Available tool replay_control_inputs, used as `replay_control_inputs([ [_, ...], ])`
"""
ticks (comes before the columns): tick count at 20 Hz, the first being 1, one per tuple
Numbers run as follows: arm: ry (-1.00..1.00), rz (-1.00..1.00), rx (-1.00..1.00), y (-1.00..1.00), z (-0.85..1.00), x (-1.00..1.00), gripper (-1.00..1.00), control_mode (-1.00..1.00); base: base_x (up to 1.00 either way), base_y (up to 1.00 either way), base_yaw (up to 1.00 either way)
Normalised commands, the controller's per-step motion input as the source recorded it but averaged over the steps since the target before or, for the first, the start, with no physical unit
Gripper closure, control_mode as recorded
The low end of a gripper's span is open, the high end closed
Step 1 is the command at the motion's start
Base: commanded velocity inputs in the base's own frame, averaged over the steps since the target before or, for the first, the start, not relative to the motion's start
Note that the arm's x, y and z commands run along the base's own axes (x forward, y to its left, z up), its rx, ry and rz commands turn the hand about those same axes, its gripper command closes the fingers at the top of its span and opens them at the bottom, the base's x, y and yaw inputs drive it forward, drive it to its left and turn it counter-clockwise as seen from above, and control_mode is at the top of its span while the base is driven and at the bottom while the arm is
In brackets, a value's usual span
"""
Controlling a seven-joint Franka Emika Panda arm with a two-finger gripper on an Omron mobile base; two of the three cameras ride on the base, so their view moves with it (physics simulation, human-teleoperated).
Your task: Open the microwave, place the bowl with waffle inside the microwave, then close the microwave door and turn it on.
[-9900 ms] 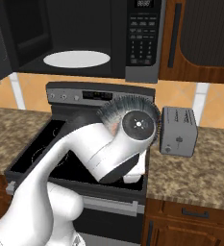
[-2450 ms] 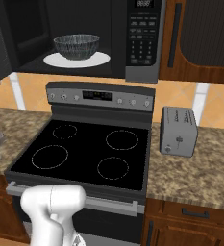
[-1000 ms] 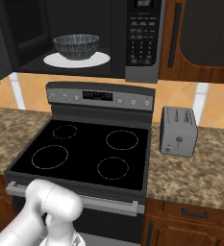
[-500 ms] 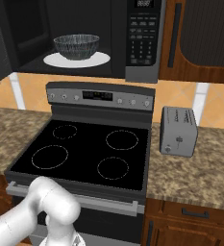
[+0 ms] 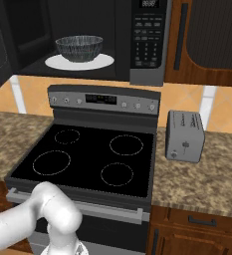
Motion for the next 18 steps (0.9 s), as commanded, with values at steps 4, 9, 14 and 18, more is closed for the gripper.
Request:
replay_control_inputs([
  [4,0.19,0.21,0.34,-1.00,0.73,0.04,1.00,-1.00,0.00,0.00,0.00],
  [9,0.08,0.24,0.34,-1.00,0.36,0.45,1.00,-1.00,0.00,0.00,0.00],
  [14,0.00,0.38,0.21,-0.93,-0.03,0.99,1.00,-1.00,0.00,0.00,0.00],
  [18,0.00,0.46,0.14,-0.74,-0.03,1.00,1.00,-1.00,0.00,0.00,0.00],
])
